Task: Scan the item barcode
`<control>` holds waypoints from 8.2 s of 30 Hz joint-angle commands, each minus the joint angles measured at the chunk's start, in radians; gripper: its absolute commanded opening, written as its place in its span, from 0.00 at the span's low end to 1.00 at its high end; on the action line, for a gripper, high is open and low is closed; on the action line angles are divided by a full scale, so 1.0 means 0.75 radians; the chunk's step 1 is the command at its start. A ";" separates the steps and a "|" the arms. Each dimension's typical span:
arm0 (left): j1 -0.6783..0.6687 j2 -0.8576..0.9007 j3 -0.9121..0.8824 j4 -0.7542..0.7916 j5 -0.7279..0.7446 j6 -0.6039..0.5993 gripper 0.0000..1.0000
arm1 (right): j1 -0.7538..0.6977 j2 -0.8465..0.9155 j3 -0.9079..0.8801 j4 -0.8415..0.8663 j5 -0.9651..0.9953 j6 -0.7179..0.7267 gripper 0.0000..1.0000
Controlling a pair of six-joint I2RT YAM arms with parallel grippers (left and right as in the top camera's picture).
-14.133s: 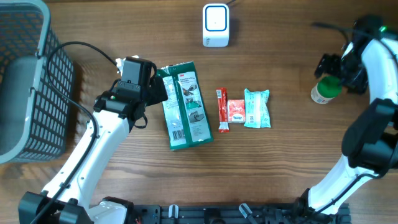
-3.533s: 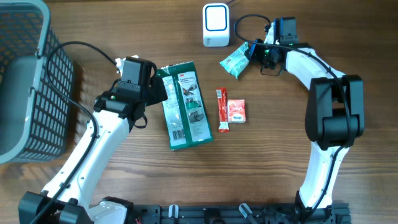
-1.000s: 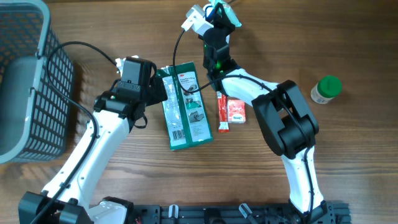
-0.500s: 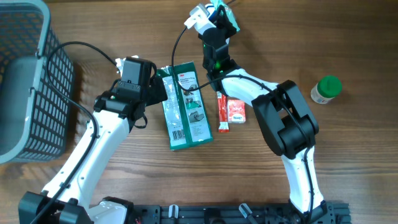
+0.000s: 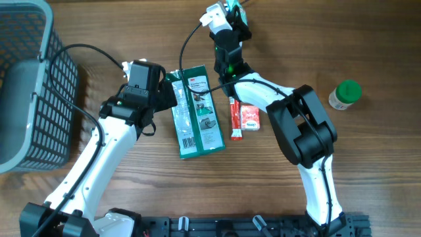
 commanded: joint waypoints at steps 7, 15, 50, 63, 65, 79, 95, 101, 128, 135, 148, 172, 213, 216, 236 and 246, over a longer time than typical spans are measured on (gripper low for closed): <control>0.008 0.003 0.010 0.005 -0.011 0.015 1.00 | -0.108 -0.476 0.018 -0.650 -0.205 0.230 0.04; 0.008 0.003 0.010 0.005 -0.012 0.015 1.00 | -0.348 -0.794 0.017 -1.888 -0.774 0.631 0.04; 0.008 0.003 0.010 0.005 -0.012 0.015 1.00 | -0.536 -0.753 -0.481 -2.192 -1.244 1.173 0.71; 0.008 0.003 0.010 0.005 -0.011 0.015 1.00 | -0.654 -0.753 -0.353 -2.331 -1.160 1.071 0.79; 0.008 0.003 0.010 0.005 -0.011 0.015 1.00 | -0.650 -0.754 -0.246 -2.395 -1.269 1.042 0.79; 0.008 0.003 0.010 0.005 -0.012 0.015 1.00 | -0.491 -0.756 -0.266 -2.389 -1.597 1.008 0.87; 0.008 0.003 0.010 0.005 -0.011 0.015 1.00 | -0.149 -0.753 -0.475 -1.930 -1.049 1.289 0.74; 0.008 0.003 0.010 0.005 -0.011 0.015 1.00 | -0.237 -0.749 -0.478 -2.037 -1.094 1.286 0.64; 0.008 0.003 0.010 0.005 -0.011 0.015 1.00 | -0.352 -0.710 -0.507 -1.892 -0.759 1.173 0.52; 0.008 0.003 0.010 0.005 -0.011 0.015 1.00 | -0.360 -0.789 -0.274 -2.087 -1.081 1.038 0.54; 0.008 0.003 0.010 0.005 -0.011 0.015 1.00 | -0.313 -0.785 -0.586 -2.141 -1.164 1.367 0.04; 0.008 0.003 0.010 0.005 -0.011 0.015 1.00 | -0.314 -0.800 -0.566 -1.397 -0.810 1.251 0.27; 0.008 0.003 0.010 0.005 -0.011 0.015 1.00 | -0.238 -0.773 -0.736 -1.563 -0.603 3.072 0.29; 0.008 0.003 0.010 0.005 -0.011 0.015 1.00 | -0.238 -0.773 -0.736 -1.549 -0.727 3.071 0.09; 0.008 0.003 0.010 0.005 -0.011 0.015 1.00 | -0.235 -0.772 -0.934 -1.417 -0.834 3.247 0.04; 0.008 0.003 0.010 0.005 -0.012 0.015 1.00 | -0.283 -0.773 -0.953 -1.216 -0.466 2.902 0.04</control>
